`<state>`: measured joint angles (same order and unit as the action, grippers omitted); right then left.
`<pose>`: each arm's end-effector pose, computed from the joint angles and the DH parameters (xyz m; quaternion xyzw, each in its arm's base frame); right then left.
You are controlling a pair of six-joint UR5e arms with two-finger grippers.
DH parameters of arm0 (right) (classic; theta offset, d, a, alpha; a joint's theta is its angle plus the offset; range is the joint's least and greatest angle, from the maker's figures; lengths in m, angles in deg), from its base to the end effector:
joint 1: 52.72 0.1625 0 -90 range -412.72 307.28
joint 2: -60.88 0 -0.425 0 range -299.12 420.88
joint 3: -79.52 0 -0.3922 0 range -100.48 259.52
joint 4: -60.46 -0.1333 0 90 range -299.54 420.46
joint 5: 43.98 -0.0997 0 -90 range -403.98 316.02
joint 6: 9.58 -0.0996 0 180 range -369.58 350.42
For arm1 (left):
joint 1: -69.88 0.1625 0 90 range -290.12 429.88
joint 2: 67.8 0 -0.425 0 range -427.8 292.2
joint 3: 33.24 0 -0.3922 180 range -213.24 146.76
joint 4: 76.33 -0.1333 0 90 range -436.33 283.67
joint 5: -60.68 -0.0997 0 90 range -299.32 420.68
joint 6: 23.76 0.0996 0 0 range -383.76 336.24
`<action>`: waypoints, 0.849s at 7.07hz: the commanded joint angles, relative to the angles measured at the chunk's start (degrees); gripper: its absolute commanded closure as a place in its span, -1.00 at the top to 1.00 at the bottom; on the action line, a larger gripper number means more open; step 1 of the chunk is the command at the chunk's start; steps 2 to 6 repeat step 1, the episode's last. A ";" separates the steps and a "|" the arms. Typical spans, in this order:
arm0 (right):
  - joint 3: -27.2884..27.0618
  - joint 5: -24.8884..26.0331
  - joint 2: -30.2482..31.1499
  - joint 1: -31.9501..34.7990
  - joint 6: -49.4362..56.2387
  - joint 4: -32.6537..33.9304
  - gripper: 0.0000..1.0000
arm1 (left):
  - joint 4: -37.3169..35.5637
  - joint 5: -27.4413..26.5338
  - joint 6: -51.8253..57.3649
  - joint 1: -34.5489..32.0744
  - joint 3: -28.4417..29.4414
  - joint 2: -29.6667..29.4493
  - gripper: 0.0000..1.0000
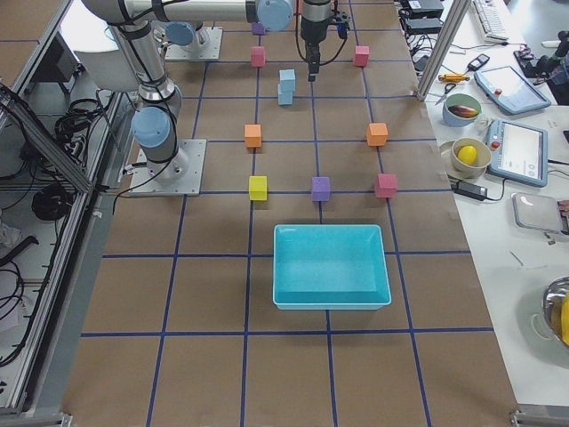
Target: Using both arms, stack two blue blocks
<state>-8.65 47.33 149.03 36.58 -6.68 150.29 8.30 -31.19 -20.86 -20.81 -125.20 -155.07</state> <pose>0.1248 -0.5069 0.4872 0.0192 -0.9997 -0.0020 0.0114 -0.1358 -0.4801 0.5040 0.0304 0.9980 -0.0532 0.0173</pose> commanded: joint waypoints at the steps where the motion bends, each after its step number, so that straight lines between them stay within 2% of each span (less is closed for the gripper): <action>1: 0.01 0.01 0.00 0.00 -0.09 -0.26 1.00 | 0.01 0.02 0.00 -0.10 0.02 0.09 1.00; 6: 0.01 0.01 0.00 0.00 -0.09 -0.26 1.00 | 0.01 0.02 0.00 -0.10 0.02 0.09 1.00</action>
